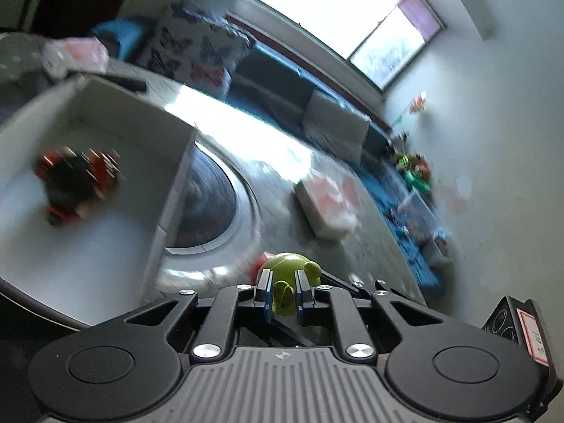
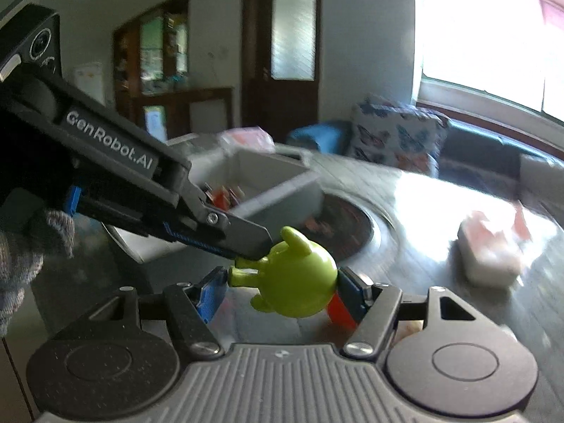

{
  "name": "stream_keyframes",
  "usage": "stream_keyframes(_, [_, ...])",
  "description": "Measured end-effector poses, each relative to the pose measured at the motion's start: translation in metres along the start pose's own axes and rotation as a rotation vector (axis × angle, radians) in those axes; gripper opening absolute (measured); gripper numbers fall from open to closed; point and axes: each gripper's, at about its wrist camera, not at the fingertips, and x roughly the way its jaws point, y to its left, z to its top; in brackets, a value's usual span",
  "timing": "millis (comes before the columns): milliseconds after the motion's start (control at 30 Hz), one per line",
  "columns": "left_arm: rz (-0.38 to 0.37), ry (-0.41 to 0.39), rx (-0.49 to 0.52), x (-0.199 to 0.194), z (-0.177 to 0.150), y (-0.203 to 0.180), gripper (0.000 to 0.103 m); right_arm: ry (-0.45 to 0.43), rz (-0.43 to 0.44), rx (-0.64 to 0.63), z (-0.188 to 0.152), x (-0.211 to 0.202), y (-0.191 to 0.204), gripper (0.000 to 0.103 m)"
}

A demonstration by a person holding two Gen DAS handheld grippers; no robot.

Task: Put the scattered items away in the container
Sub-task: 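Lift the green alien with the left gripper and carry it into the box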

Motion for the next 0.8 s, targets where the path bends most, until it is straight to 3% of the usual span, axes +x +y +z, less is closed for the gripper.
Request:
stream_keyframes(167, [0.051, -0.078, -0.022, -0.03, 0.018, 0.019, 0.014, -0.053, 0.071, -0.053, 0.031, 0.019, 0.024, 0.069])
stream_keyframes(400, [0.106, -0.134, -0.085, -0.049, 0.036, 0.054, 0.014, -0.058, 0.166, -0.089, 0.057, 0.056, 0.05, 0.069])
stream_keyframes(800, [0.141, -0.088, -0.229, -0.016, 0.045, 0.116, 0.014, 0.107, 0.261, -0.186, 0.066, 0.128, 0.063, 0.069])
